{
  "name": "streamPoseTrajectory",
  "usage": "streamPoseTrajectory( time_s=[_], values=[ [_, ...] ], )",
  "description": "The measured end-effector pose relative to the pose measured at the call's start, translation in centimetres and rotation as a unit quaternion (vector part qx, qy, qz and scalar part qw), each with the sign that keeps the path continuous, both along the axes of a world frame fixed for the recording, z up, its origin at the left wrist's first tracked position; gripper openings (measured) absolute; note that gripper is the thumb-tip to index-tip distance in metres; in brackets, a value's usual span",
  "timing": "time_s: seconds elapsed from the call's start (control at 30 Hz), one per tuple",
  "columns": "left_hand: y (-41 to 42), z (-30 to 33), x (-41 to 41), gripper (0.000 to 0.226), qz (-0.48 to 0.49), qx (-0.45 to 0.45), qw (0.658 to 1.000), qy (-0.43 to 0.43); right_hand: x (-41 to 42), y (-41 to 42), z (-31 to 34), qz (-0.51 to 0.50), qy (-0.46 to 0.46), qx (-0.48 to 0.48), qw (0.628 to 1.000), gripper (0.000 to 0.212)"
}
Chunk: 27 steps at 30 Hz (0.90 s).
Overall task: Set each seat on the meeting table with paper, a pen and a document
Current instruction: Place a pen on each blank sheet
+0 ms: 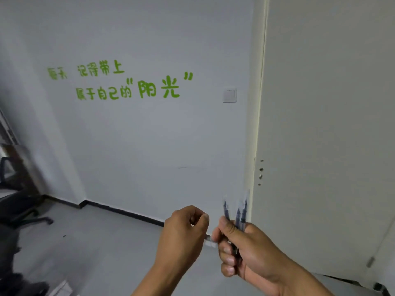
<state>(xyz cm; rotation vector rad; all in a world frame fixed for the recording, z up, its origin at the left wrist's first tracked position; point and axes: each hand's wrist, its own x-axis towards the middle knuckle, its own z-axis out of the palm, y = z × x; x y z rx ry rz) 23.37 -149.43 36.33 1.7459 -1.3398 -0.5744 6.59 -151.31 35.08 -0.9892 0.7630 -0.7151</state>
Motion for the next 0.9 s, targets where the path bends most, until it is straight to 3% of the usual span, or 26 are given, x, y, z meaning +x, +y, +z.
streamPoseTrajectory(
  time_s=[0.23, 0.57, 0.9],
  values=[
    [-13.7, -2.8, 9.8, 0.023, 0.066, 0.002, 0.998, 0.019, 10.0, -15.4, -1.6, 0.058, 0.033, -0.008, 0.998, 0.038],
    [-29.1, -1.0, 22.5, 0.025, 0.146, 0.001, 0.989, 0.004, 23.0, -33.4, -0.3, 0.132, 0.027, 0.008, 0.991, 0.037],
    [-41.5, -3.2, 33.5, 0.024, 0.332, 0.021, 0.943, 0.018, 37.3, -51.9, -2.8, 0.283, 0.015, 0.019, 0.959, 0.036]
  ],
)
